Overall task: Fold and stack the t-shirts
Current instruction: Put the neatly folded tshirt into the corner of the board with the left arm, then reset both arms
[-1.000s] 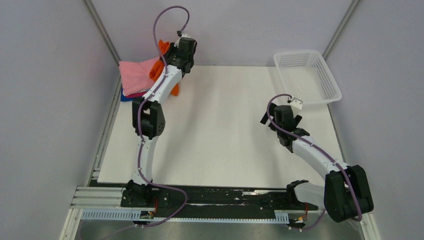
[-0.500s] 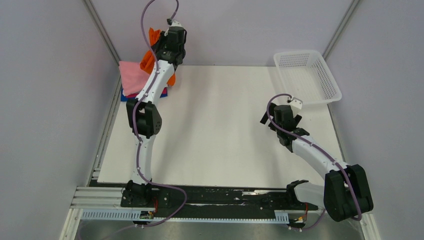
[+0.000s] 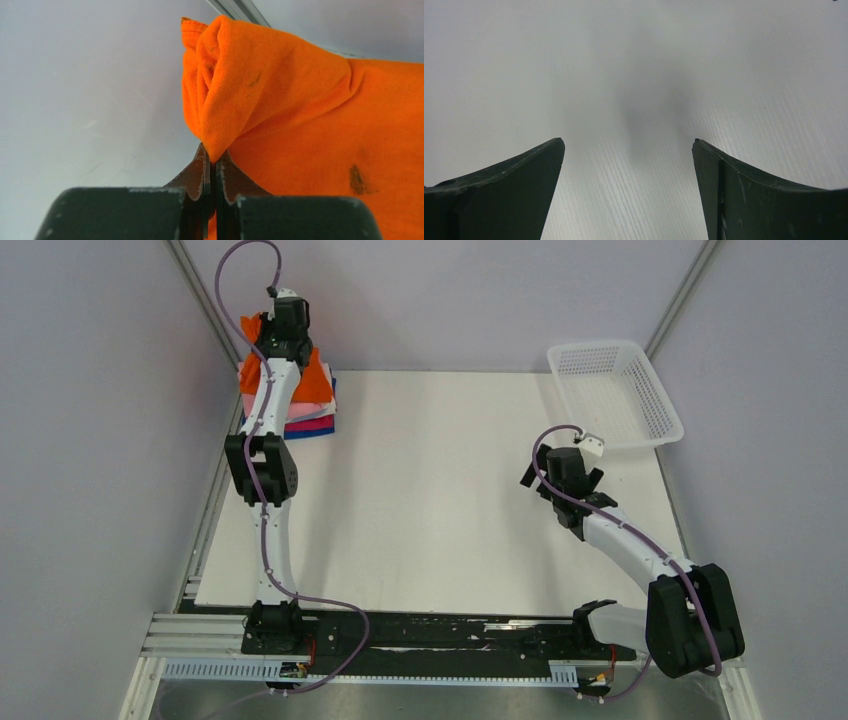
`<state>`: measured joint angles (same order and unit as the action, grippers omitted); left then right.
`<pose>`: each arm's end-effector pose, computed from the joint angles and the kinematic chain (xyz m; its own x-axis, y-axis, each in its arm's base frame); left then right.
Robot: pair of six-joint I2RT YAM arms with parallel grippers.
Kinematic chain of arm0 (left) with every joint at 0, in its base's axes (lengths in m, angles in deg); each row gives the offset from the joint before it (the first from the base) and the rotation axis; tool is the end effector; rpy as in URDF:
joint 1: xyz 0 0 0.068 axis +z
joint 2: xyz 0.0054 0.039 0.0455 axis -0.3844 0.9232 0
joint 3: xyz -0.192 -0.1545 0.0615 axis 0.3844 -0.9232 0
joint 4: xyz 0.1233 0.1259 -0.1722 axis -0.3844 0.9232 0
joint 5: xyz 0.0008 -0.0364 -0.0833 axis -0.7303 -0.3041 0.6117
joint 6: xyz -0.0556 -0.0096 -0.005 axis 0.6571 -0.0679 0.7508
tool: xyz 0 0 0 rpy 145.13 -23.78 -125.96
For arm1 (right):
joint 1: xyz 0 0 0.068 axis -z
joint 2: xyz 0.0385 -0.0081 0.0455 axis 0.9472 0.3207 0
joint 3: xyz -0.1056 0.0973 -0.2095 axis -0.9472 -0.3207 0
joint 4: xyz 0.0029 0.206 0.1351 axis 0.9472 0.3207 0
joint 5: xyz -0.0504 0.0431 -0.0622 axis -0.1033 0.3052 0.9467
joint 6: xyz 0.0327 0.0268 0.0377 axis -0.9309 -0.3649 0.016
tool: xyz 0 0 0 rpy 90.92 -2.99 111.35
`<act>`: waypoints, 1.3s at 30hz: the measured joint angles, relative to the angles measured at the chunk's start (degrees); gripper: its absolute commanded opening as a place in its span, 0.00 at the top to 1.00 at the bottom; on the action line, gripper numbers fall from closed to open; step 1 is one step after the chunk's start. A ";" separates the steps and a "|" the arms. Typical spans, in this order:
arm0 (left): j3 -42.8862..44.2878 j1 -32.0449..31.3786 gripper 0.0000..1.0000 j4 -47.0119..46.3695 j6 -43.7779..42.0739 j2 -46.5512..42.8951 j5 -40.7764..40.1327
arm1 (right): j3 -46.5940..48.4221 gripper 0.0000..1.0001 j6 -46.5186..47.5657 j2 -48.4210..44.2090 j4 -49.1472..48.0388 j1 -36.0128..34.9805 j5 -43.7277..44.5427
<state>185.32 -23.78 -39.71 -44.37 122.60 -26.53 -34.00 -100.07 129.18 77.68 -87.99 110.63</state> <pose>0.5194 0.0174 0.3014 -0.5667 0.1852 -0.8029 -0.5001 0.6971 0.5138 0.2384 0.0550 0.1965 -0.5347 0.3447 -0.7716 0.3554 0.9201 0.1648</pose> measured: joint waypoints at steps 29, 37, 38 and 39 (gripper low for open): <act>-27.15 0.85 0.00 -2.08 21.92 -20.26 17.62 | 0.66 0.00 -1.77 -5.81 1.31 0.00 0.66; -56.59 -10.23 0.00 -11.34 31.58 -55.49 27.56 | -3.26 0.00 -4.66 -17.66 1.29 0.07 -0.13; -60.89 -10.69 0.00 -12.90 33.66 -59.87 30.03 | -4.24 0.00 -5.11 -19.43 1.31 0.11 -0.39; -64.92 -10.80 0.00 -14.12 35.39 -63.39 31.98 | -4.92 0.00 -5.29 -20.59 1.31 0.11 -0.61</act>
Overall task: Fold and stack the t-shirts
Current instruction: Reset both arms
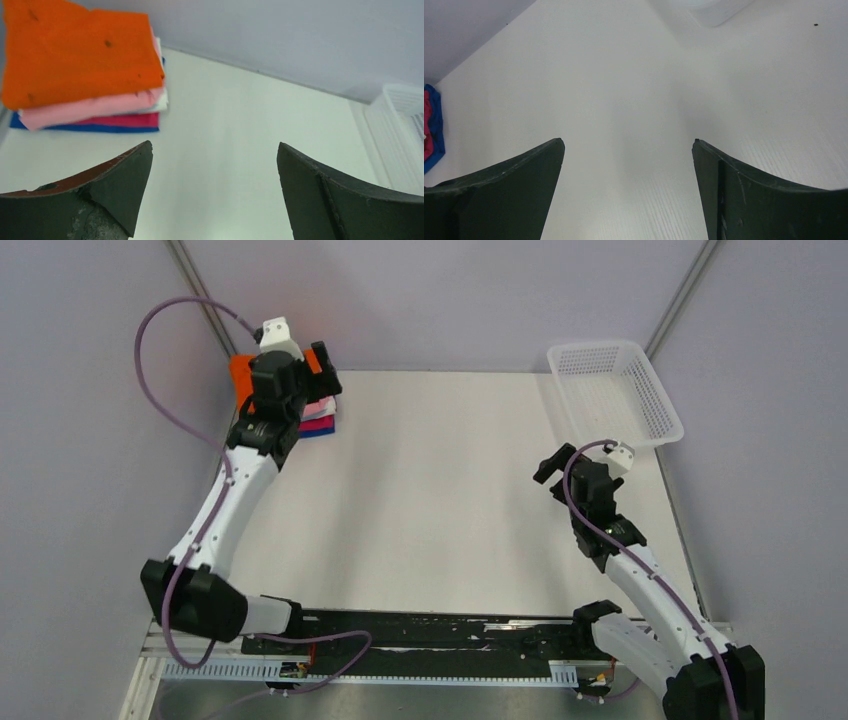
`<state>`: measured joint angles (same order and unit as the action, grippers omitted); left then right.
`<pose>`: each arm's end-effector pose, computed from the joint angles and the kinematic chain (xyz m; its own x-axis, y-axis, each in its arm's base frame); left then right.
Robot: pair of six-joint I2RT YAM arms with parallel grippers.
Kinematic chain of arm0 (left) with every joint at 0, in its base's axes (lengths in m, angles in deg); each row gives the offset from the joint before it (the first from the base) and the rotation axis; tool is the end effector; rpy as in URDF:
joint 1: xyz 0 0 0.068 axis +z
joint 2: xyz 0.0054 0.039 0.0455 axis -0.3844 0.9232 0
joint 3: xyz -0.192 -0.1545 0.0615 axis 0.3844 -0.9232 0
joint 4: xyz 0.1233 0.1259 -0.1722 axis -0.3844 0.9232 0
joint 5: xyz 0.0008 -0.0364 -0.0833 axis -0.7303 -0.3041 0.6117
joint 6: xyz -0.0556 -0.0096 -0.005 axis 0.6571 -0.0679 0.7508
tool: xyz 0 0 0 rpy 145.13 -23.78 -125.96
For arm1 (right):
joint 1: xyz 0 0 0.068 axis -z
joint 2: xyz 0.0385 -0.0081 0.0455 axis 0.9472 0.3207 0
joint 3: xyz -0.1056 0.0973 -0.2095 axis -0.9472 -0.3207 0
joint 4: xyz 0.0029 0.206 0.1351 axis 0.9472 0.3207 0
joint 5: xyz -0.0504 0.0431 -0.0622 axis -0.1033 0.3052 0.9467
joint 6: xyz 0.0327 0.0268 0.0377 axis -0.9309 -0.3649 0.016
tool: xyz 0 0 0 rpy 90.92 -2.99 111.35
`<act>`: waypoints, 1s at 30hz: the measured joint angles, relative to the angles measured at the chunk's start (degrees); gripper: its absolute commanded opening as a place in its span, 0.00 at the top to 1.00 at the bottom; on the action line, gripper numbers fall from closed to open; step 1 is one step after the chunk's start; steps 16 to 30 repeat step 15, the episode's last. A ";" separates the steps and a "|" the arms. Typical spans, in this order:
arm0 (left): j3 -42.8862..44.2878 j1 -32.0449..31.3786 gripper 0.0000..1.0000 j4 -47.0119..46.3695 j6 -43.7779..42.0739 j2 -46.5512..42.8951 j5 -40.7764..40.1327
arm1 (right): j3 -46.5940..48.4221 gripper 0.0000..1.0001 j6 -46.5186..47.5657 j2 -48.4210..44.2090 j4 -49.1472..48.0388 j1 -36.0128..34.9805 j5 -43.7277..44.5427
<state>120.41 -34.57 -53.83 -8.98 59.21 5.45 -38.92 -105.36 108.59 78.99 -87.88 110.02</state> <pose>0.2861 -0.0515 0.3827 -0.1960 -0.3189 -0.9273 -0.0884 0.9475 -0.3072 0.1921 0.0411 0.2388 -0.3149 0.4865 -0.8150 0.3222 0.8625 0.3903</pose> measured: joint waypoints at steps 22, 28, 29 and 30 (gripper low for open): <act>-39.87 -10.62 0.00 -2.89 12.20 -18.56 12.37 | -11.65 0.00 -1.70 -16.65 1.07 0.04 -6.05; -39.87 -10.62 0.00 -2.89 12.20 -18.56 12.37 | -11.65 0.00 -1.70 -16.65 1.07 0.04 -6.05; -39.87 -10.62 0.00 -2.89 12.20 -18.56 12.37 | -11.65 0.00 -1.70 -16.65 1.07 0.04 -6.05; -39.87 -10.62 0.00 -2.89 12.20 -18.56 12.37 | -11.65 0.00 -1.70 -16.65 1.07 0.04 -6.05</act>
